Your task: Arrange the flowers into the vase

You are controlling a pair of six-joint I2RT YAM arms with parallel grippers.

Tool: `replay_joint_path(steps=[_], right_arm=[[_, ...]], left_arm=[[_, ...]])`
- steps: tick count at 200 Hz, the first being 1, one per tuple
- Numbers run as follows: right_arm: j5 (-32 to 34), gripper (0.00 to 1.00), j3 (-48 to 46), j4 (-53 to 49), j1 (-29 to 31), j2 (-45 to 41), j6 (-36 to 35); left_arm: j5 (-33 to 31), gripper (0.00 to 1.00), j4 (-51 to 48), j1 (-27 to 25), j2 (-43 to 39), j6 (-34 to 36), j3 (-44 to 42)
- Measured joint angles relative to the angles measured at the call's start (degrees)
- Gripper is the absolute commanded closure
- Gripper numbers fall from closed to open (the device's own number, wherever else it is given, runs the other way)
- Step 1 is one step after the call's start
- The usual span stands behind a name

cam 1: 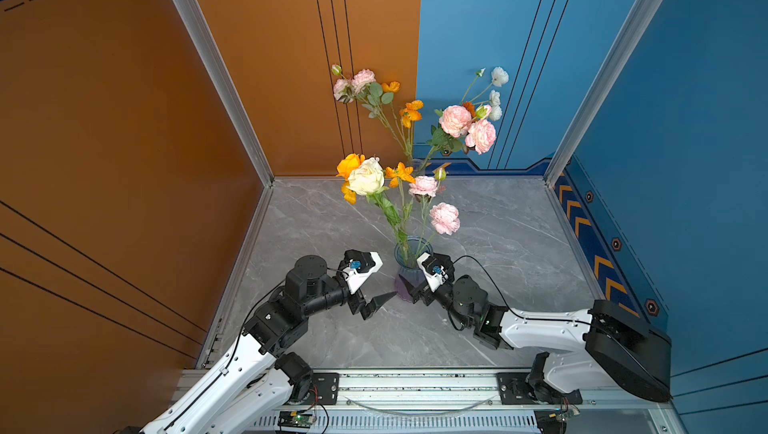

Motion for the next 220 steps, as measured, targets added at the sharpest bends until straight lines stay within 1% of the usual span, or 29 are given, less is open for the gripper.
replay_joint_path(steps=[38,51,63,93,108,122,159,208,220], right_arm=[[0.0,0.0,0.0,7.0,-1.2,4.1,-0.3],[-0.3,0.02,0.0,9.3,-1.9,5.5,-0.2],[-1.0,0.07,0.2,10.8,-2.4,6.5,-0.1],[-3.0,0.28,1.2,11.3,-2.9,7.2,0.6],[-4.5,0.33,1.6,10.0,-3.0,7.2,1.5],[-4.8,0.35,1.7,9.2,-3.0,7.1,1.7],[-5.6,0.44,1.6,6.3,-3.1,5.2,1.7],[-5.5,0.51,0.7,-2.2,-2.2,-1.6,1.0],[-5.5,0.55,0.5,-4.9,-1.7,-4.1,0.5]], left_arm=[[0.2,0.02,0.0,0.0,1.0,0.0,0.0],[0.2,0.02,0.0,0.0,1.0,0.0,0.0],[0.3,0.02,0.0,0.0,1.0,0.0,0.0],[0.6,0.02,0.0,0.0,1.0,0.0,0.0],[0.9,0.02,0.0,0.0,1.0,0.0,0.0],[1.2,0.02,0.0,0.0,1.0,0.0,0.0],[1.5,0.02,0.0,0.0,1.0,-0.1,0.0],[1.5,0.02,0.0,0.0,1.0,-0.5,0.0],[1.5,0.02,0.0,0.0,1.0,-0.5,0.0]])
